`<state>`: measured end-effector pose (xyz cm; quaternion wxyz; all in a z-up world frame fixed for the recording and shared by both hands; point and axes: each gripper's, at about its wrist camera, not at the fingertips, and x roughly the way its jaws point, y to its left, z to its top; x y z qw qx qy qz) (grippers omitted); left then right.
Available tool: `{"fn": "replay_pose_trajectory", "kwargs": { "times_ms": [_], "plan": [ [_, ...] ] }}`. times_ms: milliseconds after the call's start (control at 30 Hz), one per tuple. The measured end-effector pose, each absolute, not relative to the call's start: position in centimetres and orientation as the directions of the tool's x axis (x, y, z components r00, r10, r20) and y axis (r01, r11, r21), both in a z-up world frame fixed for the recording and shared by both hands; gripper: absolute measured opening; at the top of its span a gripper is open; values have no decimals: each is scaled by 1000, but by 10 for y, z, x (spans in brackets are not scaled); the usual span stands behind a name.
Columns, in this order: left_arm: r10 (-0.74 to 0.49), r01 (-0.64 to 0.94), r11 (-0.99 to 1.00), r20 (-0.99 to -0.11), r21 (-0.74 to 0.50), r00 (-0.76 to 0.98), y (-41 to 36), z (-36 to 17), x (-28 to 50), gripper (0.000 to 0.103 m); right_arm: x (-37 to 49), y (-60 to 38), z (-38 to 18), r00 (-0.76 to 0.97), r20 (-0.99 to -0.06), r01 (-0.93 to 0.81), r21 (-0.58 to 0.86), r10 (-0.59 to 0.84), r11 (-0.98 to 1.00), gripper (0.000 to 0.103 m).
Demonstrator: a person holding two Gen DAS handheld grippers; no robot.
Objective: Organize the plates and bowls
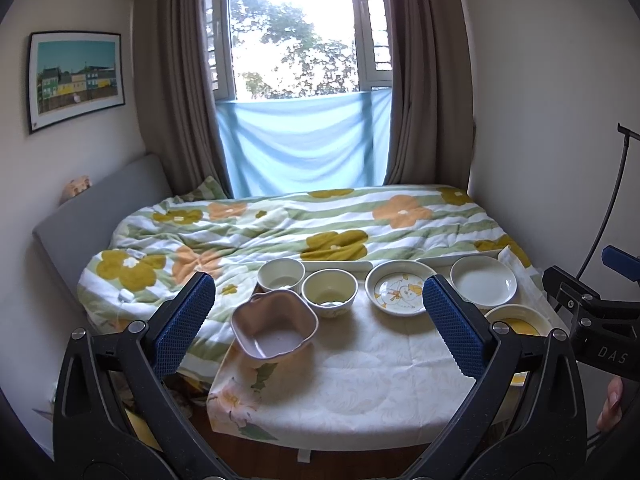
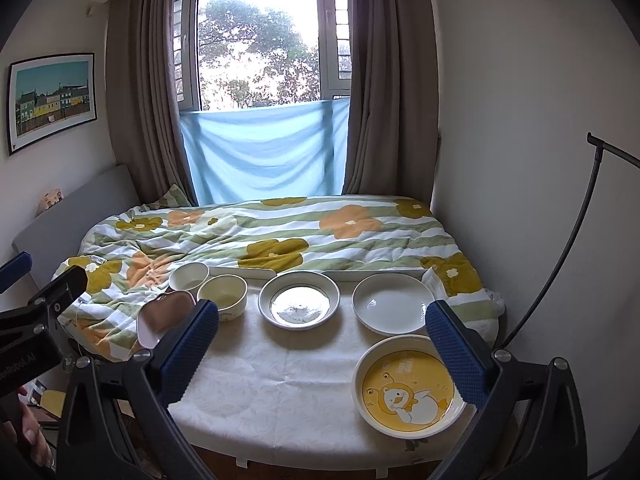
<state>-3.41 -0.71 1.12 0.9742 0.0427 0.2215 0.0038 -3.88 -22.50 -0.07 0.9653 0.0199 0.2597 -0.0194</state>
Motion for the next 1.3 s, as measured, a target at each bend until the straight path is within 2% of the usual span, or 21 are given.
{"fn": "replay_pose_trajectory", "kwargs": {
  "times_ms": [767,1067,1300],
  "plan": [
    [5,30,997,-431,74,902,-6,8,-32,103,-41,-226,-1,871,-491,52,32,-29,998,103],
    [-150,207,977,-512,57,846,-28,-8,7,103,-38,-239,-9,827,-551,153,35,-109,988,103],
    [-321,414,910,-618,8,718,-80,-53,50,103,-43,-282,-58,747,-647,269,84,-153,960,103]
  ]
}}
